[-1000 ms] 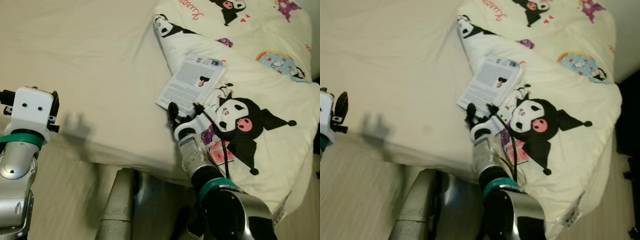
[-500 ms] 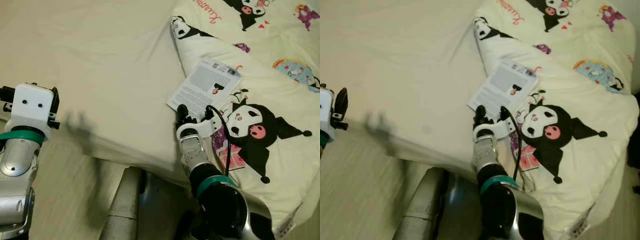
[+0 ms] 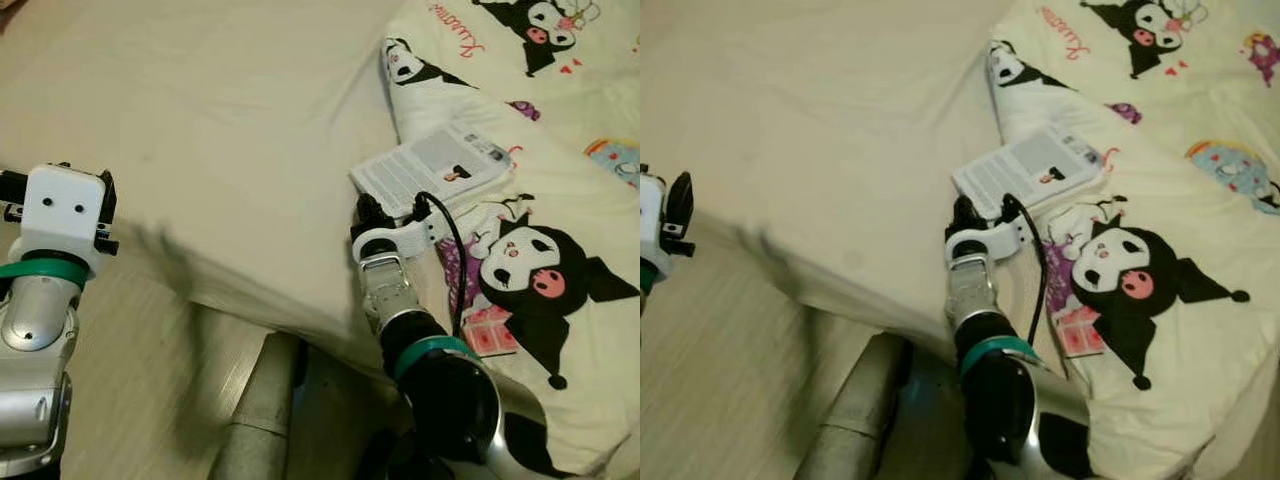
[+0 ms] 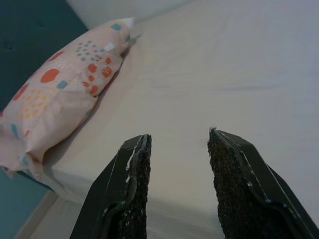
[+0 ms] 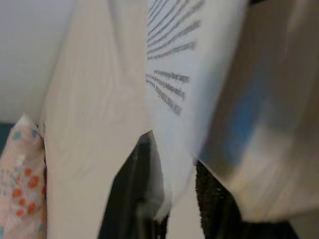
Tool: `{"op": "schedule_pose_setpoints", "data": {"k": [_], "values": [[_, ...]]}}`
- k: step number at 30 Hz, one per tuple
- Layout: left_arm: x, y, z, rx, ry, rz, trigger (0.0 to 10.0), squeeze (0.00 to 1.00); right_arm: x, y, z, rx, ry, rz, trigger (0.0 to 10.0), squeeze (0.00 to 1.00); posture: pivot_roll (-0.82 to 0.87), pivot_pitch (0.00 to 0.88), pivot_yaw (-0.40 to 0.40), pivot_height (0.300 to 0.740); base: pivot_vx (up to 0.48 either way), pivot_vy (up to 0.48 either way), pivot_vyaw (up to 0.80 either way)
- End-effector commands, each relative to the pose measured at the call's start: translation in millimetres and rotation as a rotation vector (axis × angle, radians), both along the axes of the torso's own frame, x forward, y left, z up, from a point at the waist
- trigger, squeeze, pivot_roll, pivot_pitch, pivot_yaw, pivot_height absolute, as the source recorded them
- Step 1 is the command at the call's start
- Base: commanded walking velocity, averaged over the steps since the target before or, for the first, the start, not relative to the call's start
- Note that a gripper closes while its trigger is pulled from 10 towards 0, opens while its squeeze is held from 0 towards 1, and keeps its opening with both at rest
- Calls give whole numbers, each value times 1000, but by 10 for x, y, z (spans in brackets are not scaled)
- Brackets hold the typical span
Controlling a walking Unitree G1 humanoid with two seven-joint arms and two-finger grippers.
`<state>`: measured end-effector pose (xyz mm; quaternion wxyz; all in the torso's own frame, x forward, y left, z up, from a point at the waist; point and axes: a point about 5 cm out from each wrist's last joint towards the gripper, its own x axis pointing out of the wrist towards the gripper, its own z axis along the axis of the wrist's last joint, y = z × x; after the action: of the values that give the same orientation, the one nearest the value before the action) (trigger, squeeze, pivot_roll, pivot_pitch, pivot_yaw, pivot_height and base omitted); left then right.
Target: Clean up the room
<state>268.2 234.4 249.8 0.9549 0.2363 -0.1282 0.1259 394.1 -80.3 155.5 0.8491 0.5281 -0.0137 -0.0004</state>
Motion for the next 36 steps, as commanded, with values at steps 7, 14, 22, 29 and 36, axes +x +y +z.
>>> {"op": "schedule_pose_setpoints", "data": {"k": [7, 14, 22, 29, 36], "values": [[15, 16, -90, -10, 22, 10, 10000, 0, -43, 8, -100, -80, 14, 17, 0, 0, 468, 344, -40, 595, 0, 0, 0], [57, -13, -144, -12, 30, -7, 10000, 0, -114, -127, -235, -164, -53, 52, 0, 0, 404, 329, -51, 595, 0, 0, 0], [180, -59, -153, -11, 32, -52, 10000, 0, -197, -830, -58, -365, -229, -81, 10000, 1000, 345, 280, -12, 595, 0, 0, 0], [266, -91, -105, 10, 24, -87, 10000, 0, -283, -1317, -121, -412, -179, -212, 10000, 1000, 341, 269, 18, 595, 0, 0, 0], [282, -97, -97, 17, 23, -96, 10000, 0, -305, -1275, -386, -364, -43, -207, 10000, 1000, 348, 271, 26, 595, 0, 0, 0]]}}
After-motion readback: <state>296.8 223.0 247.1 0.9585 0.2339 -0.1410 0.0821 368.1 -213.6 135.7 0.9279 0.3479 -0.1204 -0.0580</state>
